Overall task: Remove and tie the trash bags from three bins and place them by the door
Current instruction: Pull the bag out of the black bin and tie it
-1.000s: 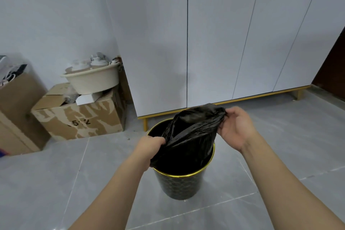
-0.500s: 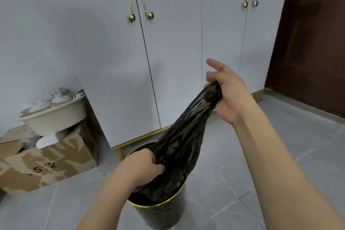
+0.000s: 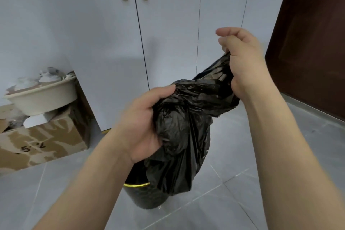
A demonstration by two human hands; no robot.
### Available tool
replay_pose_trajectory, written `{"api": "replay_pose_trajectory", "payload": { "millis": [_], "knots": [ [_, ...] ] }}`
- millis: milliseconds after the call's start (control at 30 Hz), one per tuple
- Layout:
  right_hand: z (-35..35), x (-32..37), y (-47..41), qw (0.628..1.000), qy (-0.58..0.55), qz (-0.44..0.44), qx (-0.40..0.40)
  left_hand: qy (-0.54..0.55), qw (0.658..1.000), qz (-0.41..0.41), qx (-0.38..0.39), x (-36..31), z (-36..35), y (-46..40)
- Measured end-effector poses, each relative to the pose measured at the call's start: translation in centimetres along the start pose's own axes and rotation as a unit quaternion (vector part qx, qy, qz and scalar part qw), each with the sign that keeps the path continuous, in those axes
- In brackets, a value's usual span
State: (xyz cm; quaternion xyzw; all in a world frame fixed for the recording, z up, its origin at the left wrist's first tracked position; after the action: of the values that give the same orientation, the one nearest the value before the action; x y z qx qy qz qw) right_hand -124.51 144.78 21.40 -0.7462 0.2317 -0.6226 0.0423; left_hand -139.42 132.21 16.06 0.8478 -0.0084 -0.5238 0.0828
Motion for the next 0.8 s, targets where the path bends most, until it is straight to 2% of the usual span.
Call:
{"api": "replay_pose_trajectory", "payload": {
  "millis": [100, 167, 233, 267, 333, 367, 433, 500, 533, 567, 667, 733, 800],
  "knots": [
    [0.2, 1.2, -0.1, 0.999, -0.050, 0.007, 0.009, -0.002, 0.996, 0.014, 0.085, 0.1, -0.2, 0.5],
    [0.3, 1.7, -0.1, 0.997, -0.066, 0.020, 0.021, -0.055, 0.991, 0.033, 0.118, 1.0, 0.0, 0.4],
    [0.3, 1.3, 0.0, 0.997, -0.052, 0.024, 0.045, -0.176, 0.979, 0.073, 0.066, 3.0, 1.0, -0.2],
    [0.2, 0.4, 0.1, 0.998, -0.018, 0.019, 0.062, -0.250, 0.962, 0.100, 0.051, 4.2, 1.6, -0.3],
    [0.2, -2.4, 0.6, 0.984, 0.132, 0.001, 0.119, -0.395, 0.903, 0.151, 0.070, 6.8, 2.9, -0.2],
    [0.3, -4.2, 0.9, 0.957, 0.236, -0.009, 0.168, -0.462, 0.866, 0.171, 0.084, 8.3, 3.8, -0.3],
    [0.9, -7.9, 1.6, 0.852, 0.441, -0.018, 0.282, -0.572, 0.788, 0.205, 0.101, 11.1, 5.4, -0.2],
    [1.6, -11.0, 2.6, 0.734, 0.577, -0.021, 0.357, -0.632, 0.739, 0.226, 0.060, 13.6, 6.9, -0.4],
    [2.0, -12.1, 3.1, 0.699, 0.608, -0.030, 0.376, -0.653, 0.720, 0.231, 0.039, 14.6, 7.6, -0.5],
    [2.4, -13.0, 3.5, 0.678, 0.623, -0.044, 0.388, -0.678, 0.696, 0.233, 0.034, 15.0, 8.0, -0.5],
    [3.1, -14.4, 4.3, 0.636, 0.653, -0.071, 0.405, -0.770, 0.591, 0.231, 0.071, 15.1, 8.7, -0.4],
    [3.1, -14.4, 4.3, 0.637, 0.653, -0.076, 0.403, -0.778, 0.556, 0.274, 0.098, 14.5, 8.4, 0.0],
    [2.7, -14.0, 4.0, 0.653, 0.642, -0.071, 0.396, -0.792, 0.535, 0.270, 0.117, 14.2, 7.8, 0.1]
  ]
}}
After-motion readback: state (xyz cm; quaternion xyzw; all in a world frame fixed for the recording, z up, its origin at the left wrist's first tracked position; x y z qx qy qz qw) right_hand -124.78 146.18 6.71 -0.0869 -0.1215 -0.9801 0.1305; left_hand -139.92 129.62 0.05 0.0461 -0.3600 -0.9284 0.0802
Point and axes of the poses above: each hand's wrist, its own y-axis away from the middle knuckle, its own z-axis out of the back of the hand, x = y × z, the point moved 2 cm from there along -y, towards the middle knuckle, and after that the axes turned 15 degrees about -x, right-handed, at the moved point
